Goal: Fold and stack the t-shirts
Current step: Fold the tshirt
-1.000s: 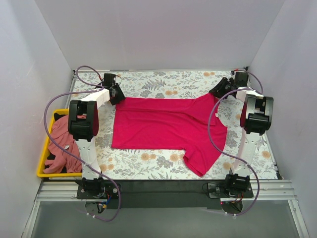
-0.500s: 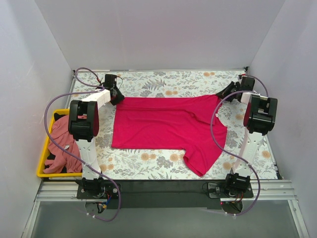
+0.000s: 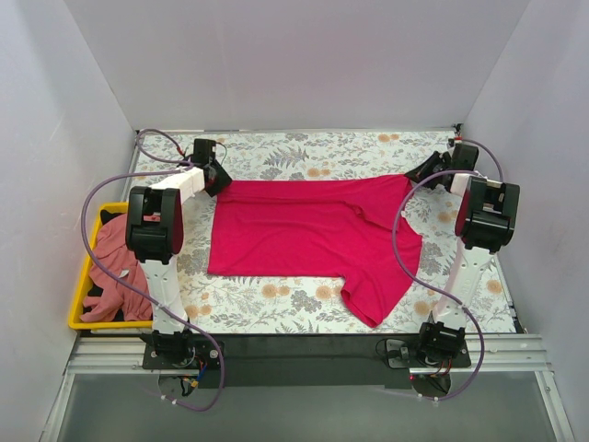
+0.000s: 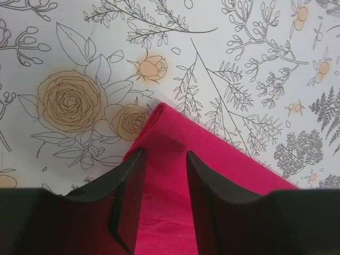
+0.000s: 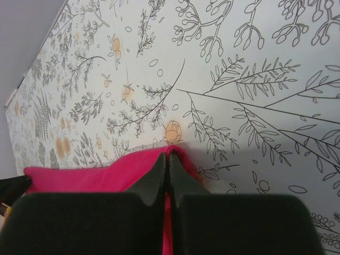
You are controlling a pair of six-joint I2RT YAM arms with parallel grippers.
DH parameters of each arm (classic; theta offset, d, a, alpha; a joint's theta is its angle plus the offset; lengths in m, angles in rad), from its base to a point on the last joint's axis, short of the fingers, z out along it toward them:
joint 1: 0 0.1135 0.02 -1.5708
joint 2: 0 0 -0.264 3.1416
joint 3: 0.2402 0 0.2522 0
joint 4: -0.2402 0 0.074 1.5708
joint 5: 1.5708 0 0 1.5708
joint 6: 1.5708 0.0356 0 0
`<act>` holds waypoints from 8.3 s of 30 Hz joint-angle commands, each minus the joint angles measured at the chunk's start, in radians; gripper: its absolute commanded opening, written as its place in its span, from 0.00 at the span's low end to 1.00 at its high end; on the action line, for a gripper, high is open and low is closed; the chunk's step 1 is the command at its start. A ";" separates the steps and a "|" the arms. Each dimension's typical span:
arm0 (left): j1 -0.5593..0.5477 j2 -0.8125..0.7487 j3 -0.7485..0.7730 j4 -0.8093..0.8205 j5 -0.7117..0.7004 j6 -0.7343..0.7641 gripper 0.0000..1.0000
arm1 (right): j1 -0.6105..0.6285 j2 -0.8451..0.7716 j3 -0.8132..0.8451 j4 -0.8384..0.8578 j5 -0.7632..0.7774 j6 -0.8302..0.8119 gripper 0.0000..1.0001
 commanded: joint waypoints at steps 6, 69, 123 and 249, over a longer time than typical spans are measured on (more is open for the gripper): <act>0.012 -0.073 -0.056 -0.063 0.011 0.047 0.51 | -0.015 -0.111 0.000 0.032 -0.016 -0.089 0.27; -0.112 -0.627 -0.553 -0.057 -0.162 0.188 0.69 | 0.669 -0.342 -0.195 -0.416 0.684 -0.696 0.27; -0.076 -0.544 -0.406 -0.054 -0.074 0.116 0.68 | 0.485 -0.361 0.064 -0.652 0.373 -0.525 0.57; -0.020 0.175 0.133 -0.056 -0.012 -0.050 0.38 | -0.086 -0.009 -0.005 0.162 -0.010 -0.073 0.02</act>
